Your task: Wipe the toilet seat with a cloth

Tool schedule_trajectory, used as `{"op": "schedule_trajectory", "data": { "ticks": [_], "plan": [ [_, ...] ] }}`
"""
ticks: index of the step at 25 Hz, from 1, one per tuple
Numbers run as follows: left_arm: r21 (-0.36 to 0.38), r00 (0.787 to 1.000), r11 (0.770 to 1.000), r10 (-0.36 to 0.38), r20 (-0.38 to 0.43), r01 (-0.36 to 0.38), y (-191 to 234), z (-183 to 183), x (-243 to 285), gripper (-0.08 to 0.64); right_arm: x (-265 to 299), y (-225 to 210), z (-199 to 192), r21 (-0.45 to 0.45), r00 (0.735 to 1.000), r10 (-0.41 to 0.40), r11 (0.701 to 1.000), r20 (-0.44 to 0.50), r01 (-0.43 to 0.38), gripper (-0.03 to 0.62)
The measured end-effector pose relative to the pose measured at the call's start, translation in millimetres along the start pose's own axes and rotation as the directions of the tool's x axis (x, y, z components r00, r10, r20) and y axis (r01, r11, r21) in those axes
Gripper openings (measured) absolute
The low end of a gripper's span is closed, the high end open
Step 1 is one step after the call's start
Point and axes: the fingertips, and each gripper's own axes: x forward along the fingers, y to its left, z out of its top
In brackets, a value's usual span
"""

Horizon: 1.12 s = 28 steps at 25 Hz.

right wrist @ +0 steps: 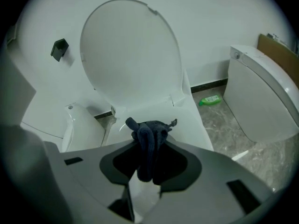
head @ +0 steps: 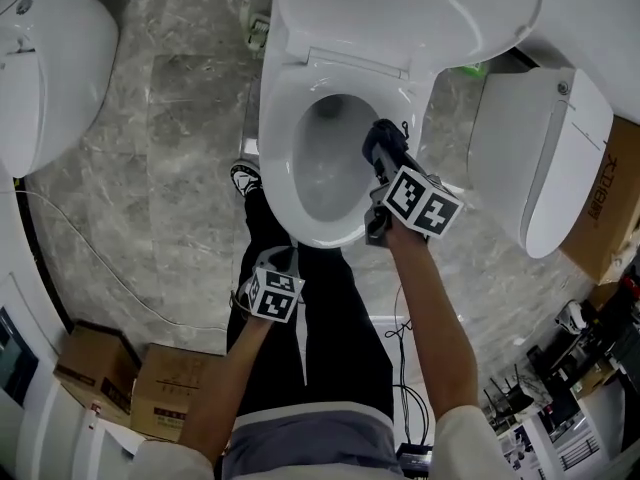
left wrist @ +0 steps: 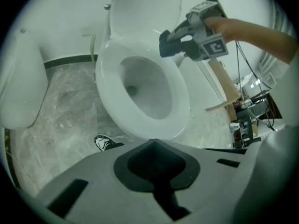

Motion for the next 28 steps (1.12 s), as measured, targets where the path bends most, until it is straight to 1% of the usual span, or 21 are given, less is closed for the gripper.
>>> {"op": "schedule_trajectory", "data": {
  "ticks": [2,3,4,5,6,9,11,14,17,19,22,24,26,28],
  "plan": [
    [-0.107,0.999,0.994,0.015,0.041,-0.01,14,3,-16,0.011,14,-2,2,-0.003,1.0,-0.024,1.0,-0.001,0.024,0.112],
    [-0.166,0.998,0.986,0.024,0.058,-0.014,21,3,-23,0.011,21,-4,3,-0.016,0.999,-0.039,0.999,-0.002,0.039,0.112],
    [-0.211,0.997,0.977,0.032,0.074,-0.015,27,4,-30,0.011,27,-6,5,-0.032,0.998,-0.057,0.998,-0.001,0.057,0.112],
    [-0.236,0.995,0.972,0.038,0.089,-0.016,32,4,-37,0.011,32,-8,7,-0.042,0.997,-0.075,0.996,0.003,0.075,0.112],
    [-0.241,0.994,0.97,0.045,0.102,-0.019,35,5,-44,0.011,36,-10,9,-0.043,0.996,-0.091,0.995,0.007,0.091,0.112],
    [-0.217,0.988,0.976,0.063,0.14,-0.031,40,10,-63,0.011,49,-11,18,-0.027,0.992,-0.125,0.992,0.032,0.126,0.11],
    [-0.227,0.982,0.973,0.078,0.172,-0.037,43,15,-74,0.011,56,-10,25,-0.026,0.987,-0.149,0.988,0.052,0.15,0.109],
    [-0.263,0.966,0.963,0.113,0.231,-0.05,48,21,-92,0.011,69,-8,33,-0.027,0.98,-0.186,0.982,0.069,0.189,0.109],
    [-0.271,0.95,0.961,0.13,0.285,-0.05,50,25,-109,0.011,79,-5,38,-0.038,0.973,-0.216,0.975,0.081,0.22,0.109],
    [-0.262,0.94,0.964,0.127,0.316,-0.042,52,27,-118,0.011,87,1,40,-0.033,0.973,-0.215,0.975,0.082,0.218,0.109],
    [-0.228,0.928,0.973,0.124,0.352,-0.043,61,34,-127,0.011,98,13,42,-0.032,0.976,-0.204,0.978,0.079,0.207,0.109],
    [-0.228,0.921,0.973,0.13,0.368,-0.046,71,40,-133,0.011,100,19,42,-0.04,0.976,-0.202,0.978,0.076,0.205,0.109],
    [-0.233,0.915,0.971,0.139,0.379,-0.052,79,47,-139,0.011,102,26,40,-0.059,0.979,-0.193,0.979,0.073,0.197,0.109],
    [-0.208,0.911,0.975,0.151,0.385,-0.074,85,54,-144,0.011,104,34,38,-0.089,0.981,-0.182,0.978,0.068,0.188,0.109]
  ]
}}
